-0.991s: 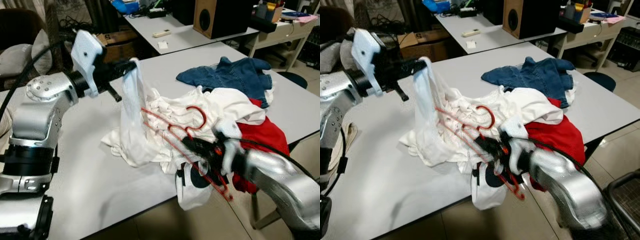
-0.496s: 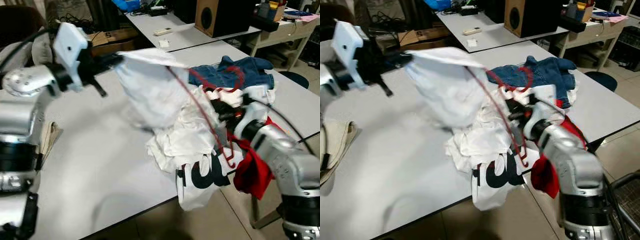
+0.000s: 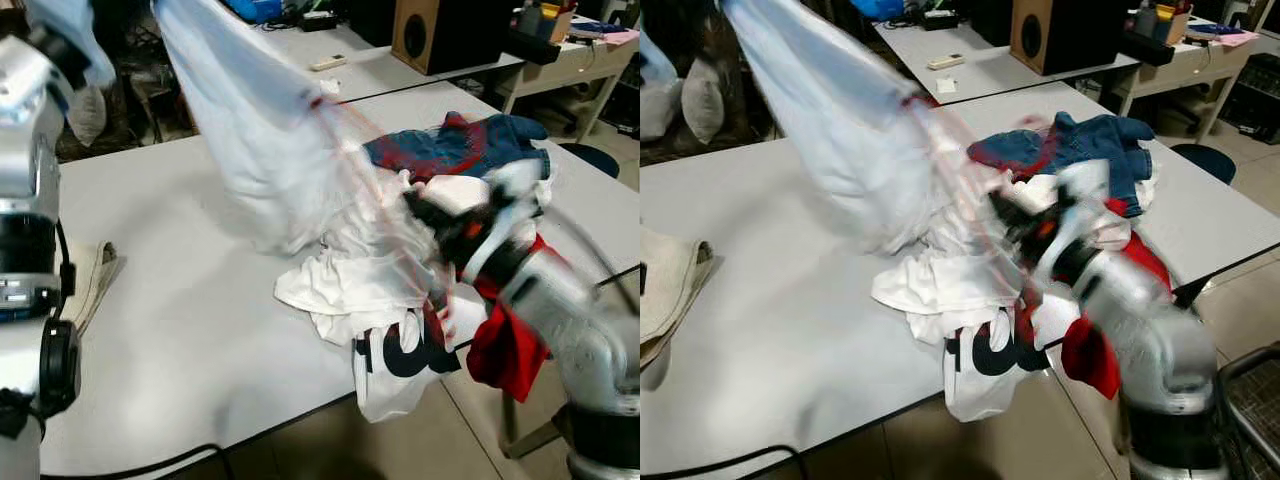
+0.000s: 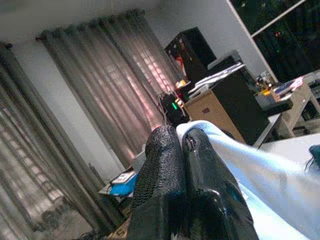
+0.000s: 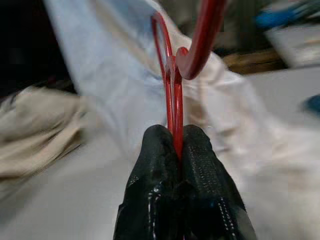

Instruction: Hang hanger

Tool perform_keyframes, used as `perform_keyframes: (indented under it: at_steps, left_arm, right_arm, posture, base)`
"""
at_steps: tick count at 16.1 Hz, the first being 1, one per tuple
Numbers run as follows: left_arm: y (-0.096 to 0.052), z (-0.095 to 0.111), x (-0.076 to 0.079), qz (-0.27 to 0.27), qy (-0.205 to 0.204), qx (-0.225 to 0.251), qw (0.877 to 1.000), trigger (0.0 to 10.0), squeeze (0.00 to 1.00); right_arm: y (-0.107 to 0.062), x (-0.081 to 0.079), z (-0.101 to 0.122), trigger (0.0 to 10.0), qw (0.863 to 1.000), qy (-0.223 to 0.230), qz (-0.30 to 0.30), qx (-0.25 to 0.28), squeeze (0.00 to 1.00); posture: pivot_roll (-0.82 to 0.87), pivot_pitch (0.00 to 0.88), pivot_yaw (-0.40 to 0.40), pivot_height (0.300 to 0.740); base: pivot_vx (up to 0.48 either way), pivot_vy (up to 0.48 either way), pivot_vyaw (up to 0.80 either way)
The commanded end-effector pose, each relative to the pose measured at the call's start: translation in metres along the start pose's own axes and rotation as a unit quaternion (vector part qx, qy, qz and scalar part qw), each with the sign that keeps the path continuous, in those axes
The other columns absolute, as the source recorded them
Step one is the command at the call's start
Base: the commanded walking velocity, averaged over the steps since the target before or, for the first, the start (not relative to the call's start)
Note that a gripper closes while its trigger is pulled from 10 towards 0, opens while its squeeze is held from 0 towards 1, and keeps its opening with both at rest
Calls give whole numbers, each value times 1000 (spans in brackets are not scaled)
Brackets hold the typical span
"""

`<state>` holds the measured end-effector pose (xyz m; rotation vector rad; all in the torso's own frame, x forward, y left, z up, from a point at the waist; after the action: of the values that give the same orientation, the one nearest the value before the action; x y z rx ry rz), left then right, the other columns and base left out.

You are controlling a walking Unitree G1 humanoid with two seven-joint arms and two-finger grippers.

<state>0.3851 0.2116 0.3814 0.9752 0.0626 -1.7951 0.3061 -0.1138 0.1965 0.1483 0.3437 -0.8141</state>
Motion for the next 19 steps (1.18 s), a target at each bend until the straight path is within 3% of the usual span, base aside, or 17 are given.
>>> perform_keyframes:
  at_steps: [1, 4, 6, 8, 12, 14, 16, 19]
  left_arm:
    - [4, 0, 8, -15, -5, 2, 1000, 0, 0]
    - [8, -8, 44, -82, -11, -3, 997, 549, 0]
    - [6, -16, 74, -144, -29, -7, 989, 0, 0]
    - [3, -21, 87, -184, -25, -15, 983, 0, 0]
    - [-4, -30, 93, -206, -17, -36, 978, 0, 0]
    - [-6, -33, 94, -217, -18, -40, 975, 0, 0]
    - [-9, -34, 101, -245, -36, -38, 968, 0, 0]
    - [-8, -33, 114, -270, -52, -32, 961, 0, 0]
  right_arm:
    - [1, -19, -7, 10000, 999, -7, 47, -24, 0]
    - [-3, -38, -22, 10000, 994, -9, 92, -61, 0]
    - [-7, -37, -27, 10000, 993, -12, 91, -78, 0]
    - [-11, -36, -31, 10000, 991, -25, 91, -96, 0]
    - [-31, -27, -45, 10000, 979, -83, 88, -162, 0]
    - [-40, -12, -46, 10000, 970, -136, 58, -192, 0]
    - [-37, -8, -34, 10000, 968, -177, 59, -167, 0]
    - [-28, -19, -29, 10000, 962, -195, 106, -160, 0]
  posture:
    - [33, 0, 75, 740]
    - [22, 0, 81, 740]
    - [12, 0, 85, 740]
    - [9, 0, 84, 740]
    - [5, 0, 82, 740]
    - [7, 0, 80, 740]
    - [4, 0, 85, 740]
    - [5, 0, 90, 740]
  base:
    - [0, 0, 0]
    - [0, 0, 0]
    - [0, 0, 0]
    - [0, 0, 0]
    - [0, 0, 0]
    - [0, 0, 0]
    - [0, 0, 0]
    - [0, 0, 0]
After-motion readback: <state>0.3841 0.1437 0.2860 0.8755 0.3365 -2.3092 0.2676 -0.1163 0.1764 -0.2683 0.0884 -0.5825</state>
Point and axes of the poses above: a point about 5 cm out from each wrist's last joint towards the gripper, its own y axis pointing out of the wrist towards the gripper, its own z axis along the axis of the wrist's last joint, x = y × z, the point moved 4 cm from there along y, pointing out of the wrist towards the gripper, and after that the axes turned 8 degrees about y, right-handed, at the moved point
